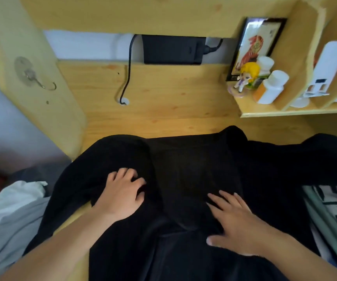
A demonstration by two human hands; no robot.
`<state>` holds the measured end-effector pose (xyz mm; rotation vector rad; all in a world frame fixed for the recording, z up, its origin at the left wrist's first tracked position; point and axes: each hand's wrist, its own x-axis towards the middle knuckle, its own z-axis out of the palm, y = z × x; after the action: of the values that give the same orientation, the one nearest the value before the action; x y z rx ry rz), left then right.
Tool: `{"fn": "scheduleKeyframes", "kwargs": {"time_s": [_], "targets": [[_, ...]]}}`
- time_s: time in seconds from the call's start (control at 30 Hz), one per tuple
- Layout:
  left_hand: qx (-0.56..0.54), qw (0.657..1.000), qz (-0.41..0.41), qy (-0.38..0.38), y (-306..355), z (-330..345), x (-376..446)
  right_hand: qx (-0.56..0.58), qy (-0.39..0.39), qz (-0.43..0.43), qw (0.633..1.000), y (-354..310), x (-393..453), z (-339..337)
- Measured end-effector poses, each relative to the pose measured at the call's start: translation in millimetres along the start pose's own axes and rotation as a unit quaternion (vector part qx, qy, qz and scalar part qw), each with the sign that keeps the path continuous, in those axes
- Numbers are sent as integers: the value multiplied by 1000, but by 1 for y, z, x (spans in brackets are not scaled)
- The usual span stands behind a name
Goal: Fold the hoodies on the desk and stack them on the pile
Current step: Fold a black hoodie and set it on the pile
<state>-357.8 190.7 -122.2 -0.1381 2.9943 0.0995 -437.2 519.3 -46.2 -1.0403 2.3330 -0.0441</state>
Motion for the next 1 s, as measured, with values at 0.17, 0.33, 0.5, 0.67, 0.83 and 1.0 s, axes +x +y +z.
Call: {"fn": "scheduleKeyframes", "kwargs": {"time_s": [0.17, 0.33, 0.5, 0.67, 0.83, 1.0], "targets": [[-76, 993, -92, -16, 1, -4, 63, 147, 135, 70, 977, 26, 85, -40], [-19, 986, -150, -75, -9, 20, 72, -30, 71, 139, 987, 65, 172, -37], [-121, 970, -192, -88, -2, -9, 81, -15, 265, 207, 942, 64, 188, -55], [-427, 814, -391, -45, 38, -51, 117, 349, 259, 409, 803, 87, 166, -64], [-607, 663, -428, 95, 48, -53, 138, 575, 269, 309, 708, 98, 175, -78], [-519, 728, -427, 138, 30, -41, 147, 382, 257, 354, 814, 104, 184, -60]]}}
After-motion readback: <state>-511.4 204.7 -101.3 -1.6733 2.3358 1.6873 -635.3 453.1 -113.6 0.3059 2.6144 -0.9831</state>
